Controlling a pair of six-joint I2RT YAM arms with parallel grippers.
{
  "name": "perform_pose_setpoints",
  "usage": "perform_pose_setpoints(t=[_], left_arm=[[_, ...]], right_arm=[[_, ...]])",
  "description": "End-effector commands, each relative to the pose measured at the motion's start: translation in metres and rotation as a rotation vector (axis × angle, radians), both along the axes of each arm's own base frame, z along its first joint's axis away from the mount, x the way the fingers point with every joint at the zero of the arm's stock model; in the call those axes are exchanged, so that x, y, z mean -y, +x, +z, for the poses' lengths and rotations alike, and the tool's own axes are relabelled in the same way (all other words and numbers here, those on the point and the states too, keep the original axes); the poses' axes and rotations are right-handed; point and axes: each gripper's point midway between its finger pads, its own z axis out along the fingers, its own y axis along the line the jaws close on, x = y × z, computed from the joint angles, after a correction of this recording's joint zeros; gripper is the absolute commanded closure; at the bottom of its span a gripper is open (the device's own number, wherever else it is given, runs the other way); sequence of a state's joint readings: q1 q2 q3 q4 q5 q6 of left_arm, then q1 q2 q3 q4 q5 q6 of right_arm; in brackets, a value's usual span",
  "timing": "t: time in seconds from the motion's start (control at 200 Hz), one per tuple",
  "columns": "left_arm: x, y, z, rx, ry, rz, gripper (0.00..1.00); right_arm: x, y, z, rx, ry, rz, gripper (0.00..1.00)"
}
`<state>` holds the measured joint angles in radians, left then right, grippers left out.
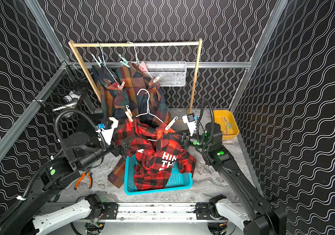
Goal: Remove the clothespins securing long-sleeve shirts to the hanger
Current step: Place the long-sleeve shirt at the bin, then adjust the hanger.
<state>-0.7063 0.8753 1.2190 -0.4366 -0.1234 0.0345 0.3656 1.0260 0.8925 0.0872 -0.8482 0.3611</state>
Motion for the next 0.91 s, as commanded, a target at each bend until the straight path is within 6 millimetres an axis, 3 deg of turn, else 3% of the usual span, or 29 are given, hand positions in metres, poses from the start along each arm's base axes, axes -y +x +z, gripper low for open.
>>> perform_pose_setpoints(t=[0.0, 0.22, 0.435, 0.68, 0.821, 0.901], left_arm=[[0.009, 0.012, 0.01, 0.075, 0.094, -0.015, 0.17], [0.029, 0.044, 0.027, 0.1, 0.11, -0.06, 0.16], [0.028, 0.078, 0.013, 0.046, 0.076, -0.105, 0.16], [0.051, 0.066, -0.006, 0.008, 0.075, -0.281, 0.24], [0.059, 0.059, -0.019, -0.029, 0.09, -0.352, 0.36], [0.063, 0.057, -0.026, -0.051, 0.099, -0.383, 0.52]], right_arm=[[0.001, -0.011, 0.008, 0.09, -0.031, 0.032, 1.0], [0.006, -0.021, 0.01, 0.135, -0.075, 0.038, 1.0], [0.008, -0.029, 0.01, 0.165, -0.097, 0.051, 1.0], [0.006, -0.031, 0.008, 0.179, -0.099, 0.075, 1.0], [0.006, -0.031, 0.008, 0.192, -0.105, 0.079, 1.0], [0.005, -0.03, 0.008, 0.191, -0.105, 0.079, 1.0]])
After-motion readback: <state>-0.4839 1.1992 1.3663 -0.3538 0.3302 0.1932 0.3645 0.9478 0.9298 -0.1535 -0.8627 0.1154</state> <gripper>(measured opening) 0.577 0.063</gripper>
